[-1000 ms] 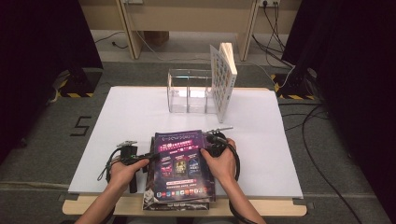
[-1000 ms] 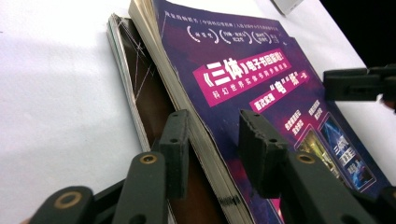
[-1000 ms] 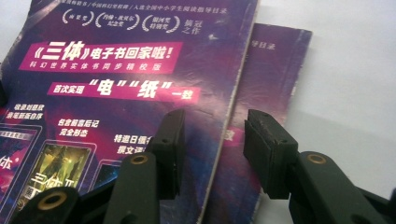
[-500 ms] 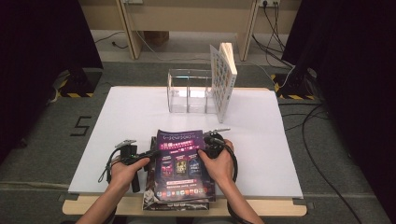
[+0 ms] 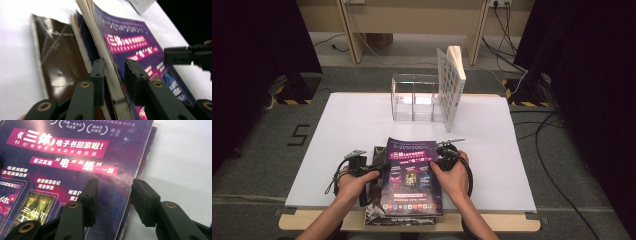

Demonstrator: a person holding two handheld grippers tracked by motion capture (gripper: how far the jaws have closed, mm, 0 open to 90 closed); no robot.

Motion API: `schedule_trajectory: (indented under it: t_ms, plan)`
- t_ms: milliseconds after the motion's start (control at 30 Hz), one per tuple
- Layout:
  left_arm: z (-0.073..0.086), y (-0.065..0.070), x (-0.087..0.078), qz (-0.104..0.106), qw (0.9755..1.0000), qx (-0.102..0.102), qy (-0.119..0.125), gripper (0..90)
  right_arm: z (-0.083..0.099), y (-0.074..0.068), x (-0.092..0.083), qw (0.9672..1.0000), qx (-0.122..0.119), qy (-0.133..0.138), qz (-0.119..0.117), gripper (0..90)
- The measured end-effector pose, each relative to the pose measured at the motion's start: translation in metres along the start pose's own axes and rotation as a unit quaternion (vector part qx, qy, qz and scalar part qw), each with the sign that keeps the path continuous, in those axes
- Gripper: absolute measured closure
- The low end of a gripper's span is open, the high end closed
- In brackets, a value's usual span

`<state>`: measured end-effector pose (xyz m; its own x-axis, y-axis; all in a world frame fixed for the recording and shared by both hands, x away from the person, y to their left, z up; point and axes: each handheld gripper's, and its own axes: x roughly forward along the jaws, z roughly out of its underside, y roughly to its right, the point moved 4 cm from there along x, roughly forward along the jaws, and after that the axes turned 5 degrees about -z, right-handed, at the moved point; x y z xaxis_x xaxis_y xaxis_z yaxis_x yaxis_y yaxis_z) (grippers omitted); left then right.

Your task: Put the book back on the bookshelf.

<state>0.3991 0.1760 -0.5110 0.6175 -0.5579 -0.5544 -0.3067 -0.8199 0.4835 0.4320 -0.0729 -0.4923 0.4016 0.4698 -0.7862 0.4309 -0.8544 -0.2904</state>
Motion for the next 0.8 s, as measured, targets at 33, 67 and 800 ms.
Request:
schedule_trajectory:
  t_ms: [33, 67, 800]
  plan:
    - [0.001, 0.001, 0.001, -0.002, 1.0, 0.005, -0.002, 69.4, 0.001, 0.002, -0.001, 1.0, 0.007, -0.004, -0.005, 56.1]
    - [0.001, 0.003, 0.002, -0.004, 1.0, 0.006, -0.002, 69.1, 0.001, 0.004, -0.001, 0.9999, 0.013, -0.003, -0.01, 55.4]
    - [0.0, 0.009, 0.012, -0.007, 0.9995, 0.028, -0.016, 68.8, -0.019, 0.032, 0.013, 0.995, 0.076, -0.016, -0.062, 44.8]
